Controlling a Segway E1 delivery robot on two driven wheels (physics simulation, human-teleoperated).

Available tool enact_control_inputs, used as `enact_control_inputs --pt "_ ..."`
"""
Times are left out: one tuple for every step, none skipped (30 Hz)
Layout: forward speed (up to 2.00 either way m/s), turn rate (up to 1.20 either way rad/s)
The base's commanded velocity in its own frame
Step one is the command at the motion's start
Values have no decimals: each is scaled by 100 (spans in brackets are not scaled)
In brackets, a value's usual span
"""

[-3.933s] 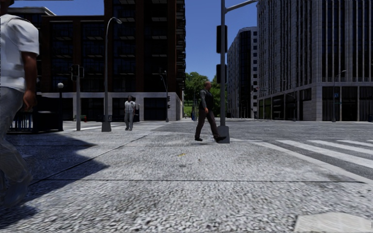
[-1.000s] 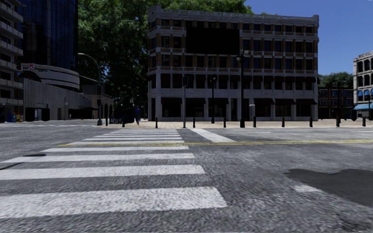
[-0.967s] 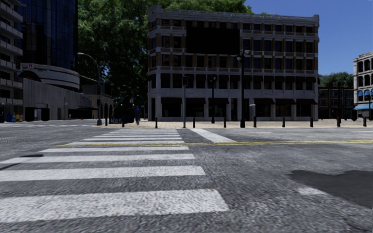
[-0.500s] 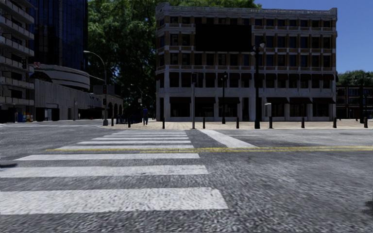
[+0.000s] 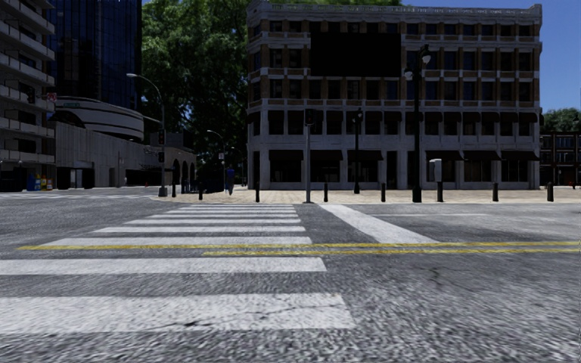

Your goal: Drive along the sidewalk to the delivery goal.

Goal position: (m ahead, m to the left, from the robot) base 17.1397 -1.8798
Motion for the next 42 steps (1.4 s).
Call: enact_control_inputs --pt "200 0" --pt "200 0" --pt "200 33" --pt "200 58" --pt "200 67" --pt "200 31" --pt "200 31" --pt "200 6" --pt "200 0" --pt "200 0" --pt "200 0" --pt "200 0" --pt "200 0" --pt "200 0" --pt "200 0" --pt "200 0" --pt "200 0" --pt "200 0" --pt "200 0" --pt "200 0" --pt "200 0" --pt "200 0" --pt "200 0" --pt "200 0" --pt "200 0" --pt "200 4" --pt "200 76" --pt "200 90" --pt "200 94" --pt "200 94" --pt "200 92" --pt "200 40" --pt "200 21" --pt "200 3" --pt "200 3" --pt "200 0" --pt "200 0" --pt "200 0" --pt "200 0" --pt "200 0" --pt "200 0" --pt "200 0"
